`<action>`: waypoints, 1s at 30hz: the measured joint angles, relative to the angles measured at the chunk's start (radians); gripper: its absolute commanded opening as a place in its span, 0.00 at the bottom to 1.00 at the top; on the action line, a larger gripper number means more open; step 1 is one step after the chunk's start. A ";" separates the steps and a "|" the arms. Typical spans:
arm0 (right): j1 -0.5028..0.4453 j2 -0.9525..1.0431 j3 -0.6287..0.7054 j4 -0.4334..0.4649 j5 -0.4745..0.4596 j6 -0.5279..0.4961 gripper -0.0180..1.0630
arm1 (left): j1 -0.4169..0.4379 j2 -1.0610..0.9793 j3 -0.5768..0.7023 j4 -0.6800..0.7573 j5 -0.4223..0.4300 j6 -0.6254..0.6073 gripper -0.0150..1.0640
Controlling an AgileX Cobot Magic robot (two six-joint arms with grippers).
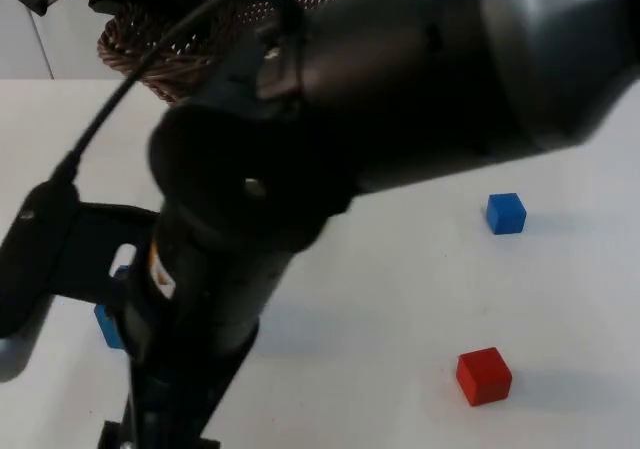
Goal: Pick up the basket with the left hand and place the largest block into the basket with the right hand.
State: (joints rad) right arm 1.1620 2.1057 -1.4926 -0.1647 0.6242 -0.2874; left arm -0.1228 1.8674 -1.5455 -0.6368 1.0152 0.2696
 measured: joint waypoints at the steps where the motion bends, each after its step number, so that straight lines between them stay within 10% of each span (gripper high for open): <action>1: 0.002 0.011 -0.025 -0.019 0.012 -0.005 0.99 | 0.000 0.000 0.000 0.000 0.000 0.000 0.01; 30: 0.003 0.332 -0.437 -0.268 0.159 -0.018 0.99 | 0.000 0.000 0.000 0.000 0.000 0.000 0.01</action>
State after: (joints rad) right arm 1.1646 2.4378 -1.9301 -0.4324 0.7829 -0.3049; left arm -0.1228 1.8674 -1.5455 -0.6368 1.0152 0.2696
